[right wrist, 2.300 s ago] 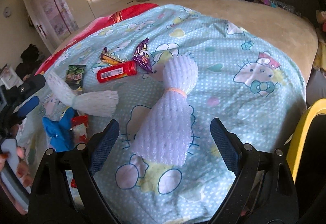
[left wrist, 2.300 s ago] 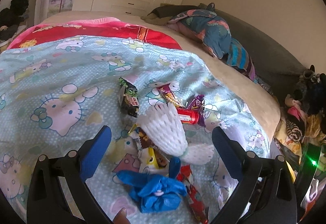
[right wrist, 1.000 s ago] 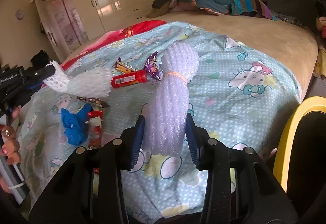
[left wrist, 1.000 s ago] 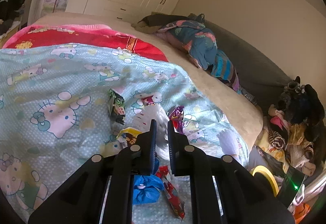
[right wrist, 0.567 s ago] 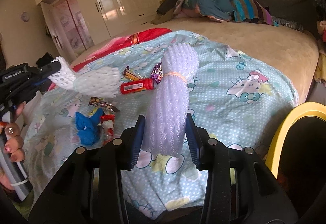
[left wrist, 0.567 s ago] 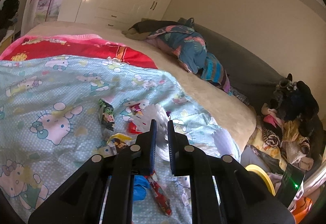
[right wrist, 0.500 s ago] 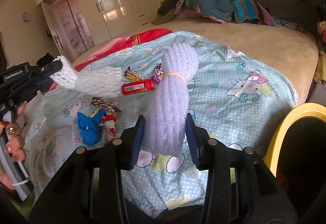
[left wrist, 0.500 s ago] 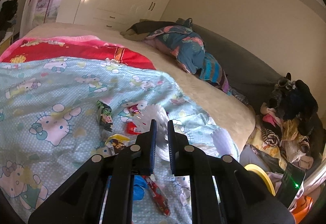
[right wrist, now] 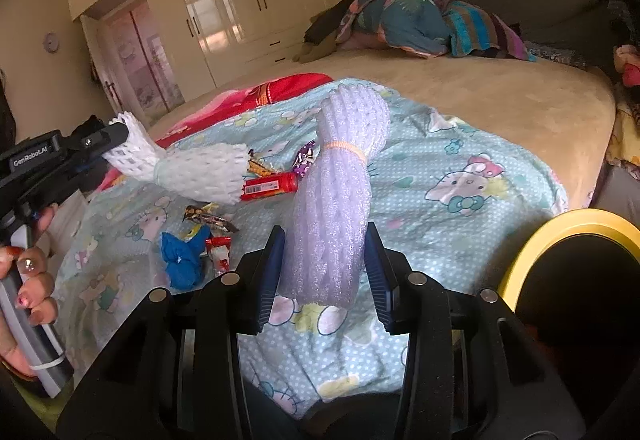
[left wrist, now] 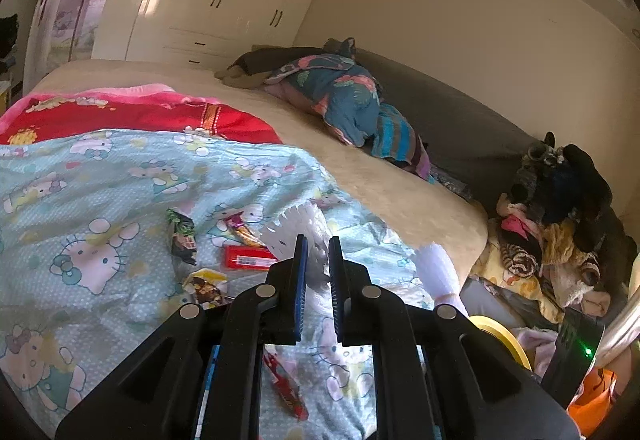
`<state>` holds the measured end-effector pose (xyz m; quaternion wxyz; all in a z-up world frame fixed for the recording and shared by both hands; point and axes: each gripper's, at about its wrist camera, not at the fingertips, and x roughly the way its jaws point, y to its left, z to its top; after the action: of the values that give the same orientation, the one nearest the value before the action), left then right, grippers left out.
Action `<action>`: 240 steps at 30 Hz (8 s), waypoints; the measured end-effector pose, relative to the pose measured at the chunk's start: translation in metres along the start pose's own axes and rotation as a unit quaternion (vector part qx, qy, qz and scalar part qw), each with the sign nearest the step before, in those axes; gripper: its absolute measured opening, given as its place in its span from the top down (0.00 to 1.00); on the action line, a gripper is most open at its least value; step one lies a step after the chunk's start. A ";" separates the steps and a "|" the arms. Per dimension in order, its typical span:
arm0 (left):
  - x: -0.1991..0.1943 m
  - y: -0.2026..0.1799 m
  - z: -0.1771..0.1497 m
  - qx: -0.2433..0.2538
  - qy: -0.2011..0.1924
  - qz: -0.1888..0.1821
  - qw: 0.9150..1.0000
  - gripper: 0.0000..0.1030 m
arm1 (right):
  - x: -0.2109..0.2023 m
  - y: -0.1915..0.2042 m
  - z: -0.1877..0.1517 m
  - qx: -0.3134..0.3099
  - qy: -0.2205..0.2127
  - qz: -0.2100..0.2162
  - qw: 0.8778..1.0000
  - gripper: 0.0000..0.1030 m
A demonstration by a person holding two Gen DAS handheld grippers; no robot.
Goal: Collect trash
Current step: 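Carry both foam nets over the yellow bin and open both tools, then withdraw both open tools from the bin toward the remaining trash, then grasp the red candy wrapper with the right tool while the left tool grasps the blue glove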
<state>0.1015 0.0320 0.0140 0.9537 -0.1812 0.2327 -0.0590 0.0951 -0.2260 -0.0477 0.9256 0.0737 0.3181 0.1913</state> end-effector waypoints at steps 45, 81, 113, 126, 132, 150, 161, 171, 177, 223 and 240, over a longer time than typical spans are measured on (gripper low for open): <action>0.012 -0.118 -0.039 0.124 0.038 -0.086 0.988 0.90 | -0.090 -0.111 0.002 0.067 -0.027 -0.097 0.993 0.68; 0.041 -0.226 -0.125 0.265 0.100 -0.144 0.948 0.90 | -0.121 -0.188 -0.033 0.111 0.002 -0.155 0.982 0.66; 0.080 -0.218 -0.133 0.202 0.147 -0.125 0.960 0.06 | -0.105 -0.206 -0.061 0.146 0.032 -0.174 0.973 0.42; 0.049 -0.198 -0.110 0.192 0.095 -0.100 0.972 0.06 | -0.118 -0.151 -0.040 0.071 -0.034 -0.161 0.984 0.26; 0.043 -0.185 -0.098 0.182 0.079 -0.086 0.976 0.06 | -0.120 -0.134 -0.034 0.056 -0.046 -0.149 0.986 0.24; 0.011 -0.141 -0.060 0.144 0.015 -0.034 0.989 0.06 | -0.111 -0.076 -0.020 0.010 -0.057 -0.100 0.993 0.23; 0.001 -0.101 -0.043 0.107 -0.002 0.002 0.994 0.06 | -0.100 -0.038 -0.007 -0.025 -0.058 -0.057 0.996 0.19; -0.007 -0.063 -0.027 0.073 -0.017 0.037 0.997 0.06 | -0.082 -0.004 -0.001 -0.048 -0.048 -0.023 0.997 0.19; -0.008 -0.041 -0.022 0.054 -0.017 0.060 0.997 0.06 | -0.067 0.011 0.001 -0.064 -0.032 -0.002 0.997 0.19; 0.043 0.095 -0.077 -0.060 0.143 0.081 0.985 0.27 | 0.112 0.084 -0.020 -0.113 0.203 0.135 0.963 0.44; 0.060 0.103 -0.093 -0.084 0.173 0.070 0.979 0.44 | 0.132 0.080 -0.028 -0.097 0.242 0.131 0.957 0.88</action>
<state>0.1143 0.0865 -0.1266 0.8822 -0.2312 0.4101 -0.0025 0.1485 -0.0994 -0.1234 0.7906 -0.0241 0.4995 0.3533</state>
